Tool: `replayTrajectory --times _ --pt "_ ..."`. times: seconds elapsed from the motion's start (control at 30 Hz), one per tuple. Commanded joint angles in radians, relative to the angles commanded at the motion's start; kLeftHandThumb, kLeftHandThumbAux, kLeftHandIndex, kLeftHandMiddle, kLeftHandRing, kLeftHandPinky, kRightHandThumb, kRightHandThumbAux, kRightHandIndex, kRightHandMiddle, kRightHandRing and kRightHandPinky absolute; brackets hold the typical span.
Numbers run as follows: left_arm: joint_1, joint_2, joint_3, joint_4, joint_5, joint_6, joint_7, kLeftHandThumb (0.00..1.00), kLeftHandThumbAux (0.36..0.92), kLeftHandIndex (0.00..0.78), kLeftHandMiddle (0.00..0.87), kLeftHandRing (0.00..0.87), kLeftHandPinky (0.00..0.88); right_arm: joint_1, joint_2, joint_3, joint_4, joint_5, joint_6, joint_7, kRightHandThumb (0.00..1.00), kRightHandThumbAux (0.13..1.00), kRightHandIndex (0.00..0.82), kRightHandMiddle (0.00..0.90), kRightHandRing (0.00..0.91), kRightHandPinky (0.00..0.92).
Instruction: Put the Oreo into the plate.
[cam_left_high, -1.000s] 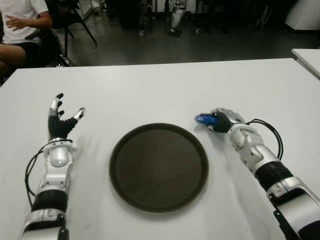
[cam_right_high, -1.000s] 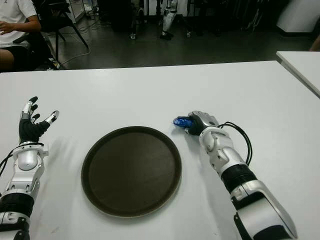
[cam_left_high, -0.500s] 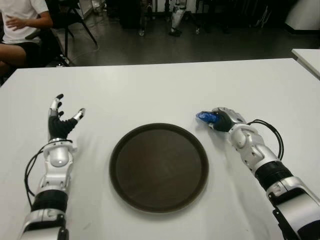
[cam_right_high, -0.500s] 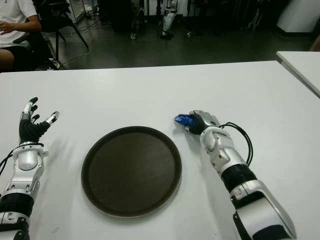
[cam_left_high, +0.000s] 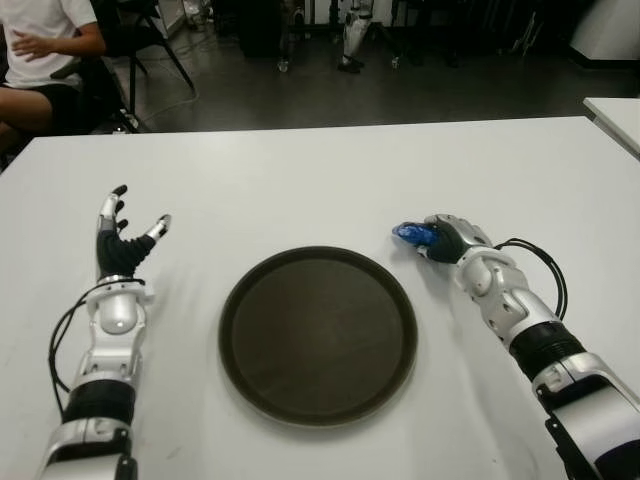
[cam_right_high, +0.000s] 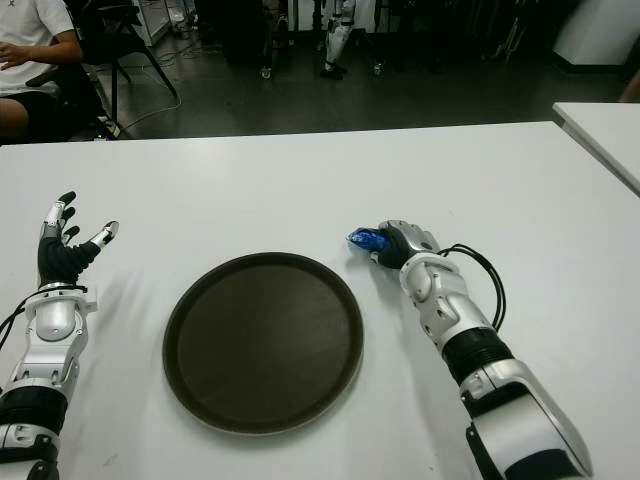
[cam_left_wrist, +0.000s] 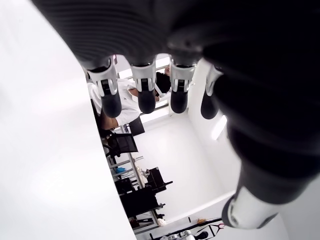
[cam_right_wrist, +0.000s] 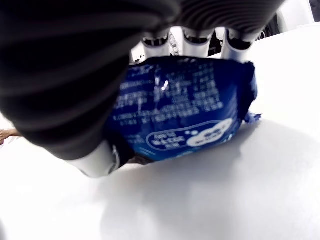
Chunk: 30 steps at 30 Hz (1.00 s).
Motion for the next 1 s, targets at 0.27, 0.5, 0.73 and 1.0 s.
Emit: replayTrajectory --times 0.27,0.5,0.73,1.0 --pt "0.019 -0.012 -0.008 -0.052 0.009 0.028 0.009 0.0 0.754 0.0 0.008 0.029 0.008 0.017 0.015 -0.031 -0.058 0.022 0.036 -0.024 0.694 0.732 0.419 0.408 0.419 0.475" --pt "0.013 -0.016 0.003 -0.044 -0.009 0.039 0.001 0.0 0.741 0.0 0.005 0.029 0.016 0.033 0.029 -0.061 -0.096 0.04 0.052 -0.067 0.692 0.732 0.424 0.576 0.592 0.629" --pt "-0.012 0.0 0.007 0.004 -0.022 0.022 -0.011 0.0 0.748 0.0 0.008 0.028 0.014 0.044 0.05 -0.103 -0.113 0.078 0.046 -0.114 0.696 0.727 0.432 0.708 0.718 0.731" --pt "-0.004 -0.002 -0.003 0.005 -0.013 0.005 -0.007 0.0 0.74 0.0 0.005 0.024 0.013 0.06 0.071 -0.152 -0.133 0.128 0.001 -0.161 0.7 0.722 0.438 0.776 0.781 0.777"
